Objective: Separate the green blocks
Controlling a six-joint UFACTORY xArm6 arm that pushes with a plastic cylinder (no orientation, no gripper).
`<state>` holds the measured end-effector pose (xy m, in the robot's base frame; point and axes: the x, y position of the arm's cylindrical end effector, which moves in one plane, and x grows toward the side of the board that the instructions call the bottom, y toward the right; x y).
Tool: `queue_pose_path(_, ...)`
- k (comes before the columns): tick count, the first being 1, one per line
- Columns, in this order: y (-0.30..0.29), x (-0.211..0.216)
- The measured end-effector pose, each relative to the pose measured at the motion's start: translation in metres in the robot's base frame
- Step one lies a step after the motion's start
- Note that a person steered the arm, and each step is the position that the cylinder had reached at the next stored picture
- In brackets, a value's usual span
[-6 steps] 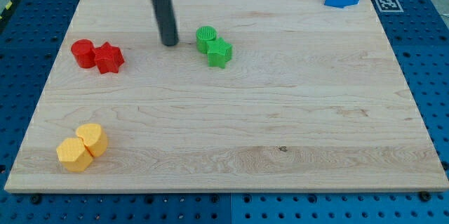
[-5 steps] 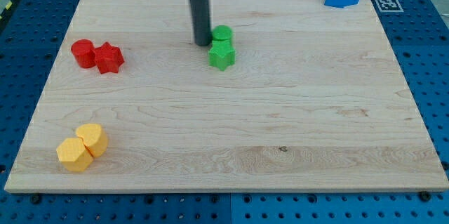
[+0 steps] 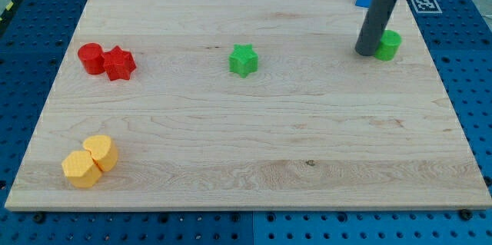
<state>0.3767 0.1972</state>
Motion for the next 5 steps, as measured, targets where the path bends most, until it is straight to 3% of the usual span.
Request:
queue_pose_path(2, 0.074, 0.031)
queue_pose_path(4, 0.086, 0.037)
queue_pose_path(5, 0.086, 0.017)
